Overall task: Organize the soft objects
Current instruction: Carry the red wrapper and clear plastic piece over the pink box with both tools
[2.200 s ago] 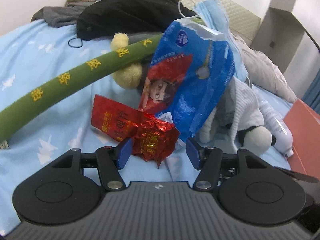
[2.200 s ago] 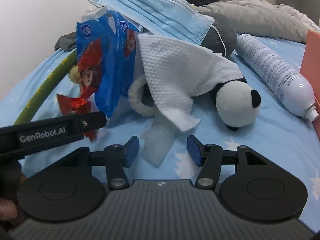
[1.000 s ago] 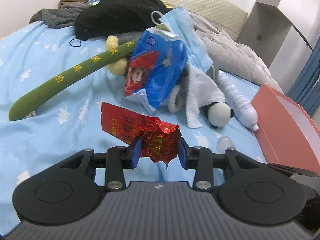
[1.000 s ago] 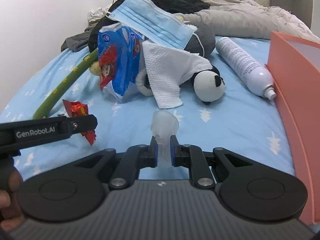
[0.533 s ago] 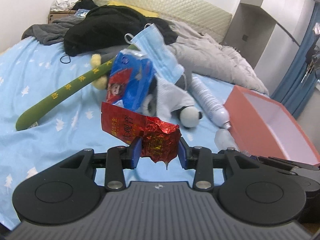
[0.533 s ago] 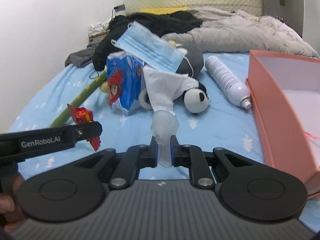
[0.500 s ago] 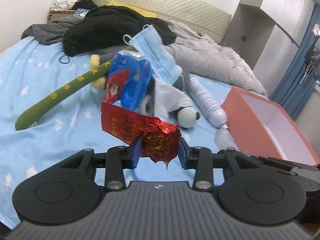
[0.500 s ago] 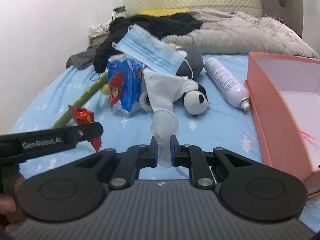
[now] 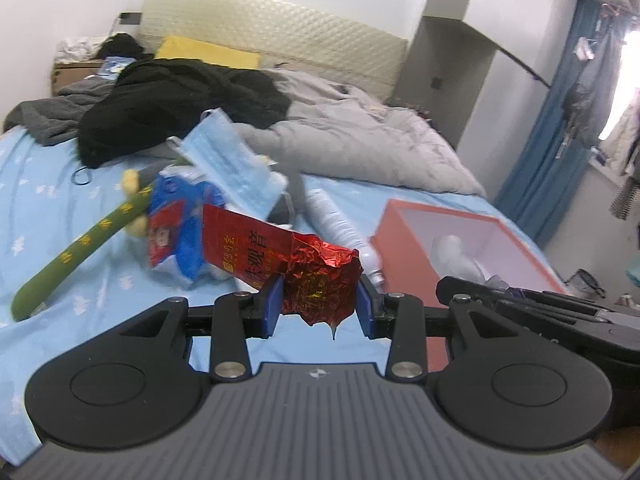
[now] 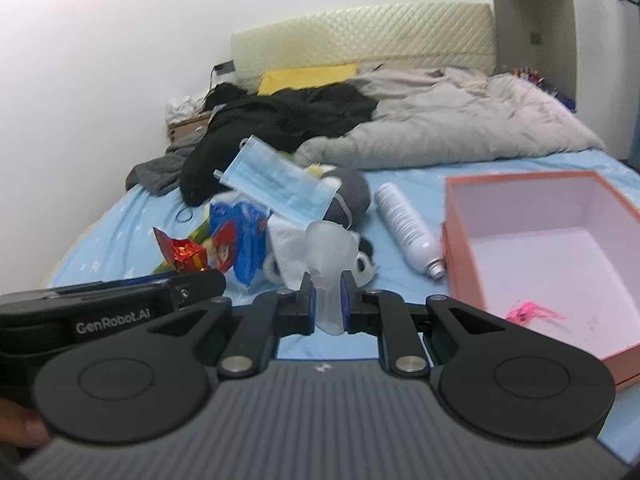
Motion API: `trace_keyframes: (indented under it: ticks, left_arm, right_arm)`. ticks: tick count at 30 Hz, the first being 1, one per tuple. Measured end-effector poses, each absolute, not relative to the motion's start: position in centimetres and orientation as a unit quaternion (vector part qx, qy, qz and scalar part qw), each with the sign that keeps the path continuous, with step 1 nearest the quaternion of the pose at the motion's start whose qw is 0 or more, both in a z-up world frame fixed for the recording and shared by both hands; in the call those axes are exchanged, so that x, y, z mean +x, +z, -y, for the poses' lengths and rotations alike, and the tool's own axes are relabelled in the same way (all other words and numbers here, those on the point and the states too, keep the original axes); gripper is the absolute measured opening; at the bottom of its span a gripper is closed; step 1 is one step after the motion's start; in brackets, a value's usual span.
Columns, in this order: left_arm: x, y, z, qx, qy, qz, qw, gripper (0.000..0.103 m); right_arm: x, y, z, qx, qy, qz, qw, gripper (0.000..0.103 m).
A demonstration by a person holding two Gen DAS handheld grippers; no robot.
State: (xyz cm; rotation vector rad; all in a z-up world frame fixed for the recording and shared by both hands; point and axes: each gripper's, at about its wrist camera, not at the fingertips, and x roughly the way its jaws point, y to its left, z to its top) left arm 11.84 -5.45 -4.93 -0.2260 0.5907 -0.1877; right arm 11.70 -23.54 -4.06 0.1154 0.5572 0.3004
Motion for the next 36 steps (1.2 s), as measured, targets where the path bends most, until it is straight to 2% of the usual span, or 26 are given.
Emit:
trace_keyframes:
  ticks: [15,25,36]
  left_arm:
    - [11.8,-2.0,12.0,-0.078,-0.206,-0.301,0.928,0.044]
    - [10.6,-2.0,17.0,-0.055,-0.273,-0.325,0.904,0.044]
    - [15.3,-0.7,21.2,-0.025,-0.306,-0.323,0.895,0.044]
  right_arm:
    - [8.4,-1.1,29.1,0.075,0.05,-0.255,0.963,0.016]
    - [4.9,-0.6,33.2,0.093,-0.008,-0.258,0.962,0.016]
    - [6.7,-1.4,36.8,0.114,-0.02,-0.278,0.954,0.016]
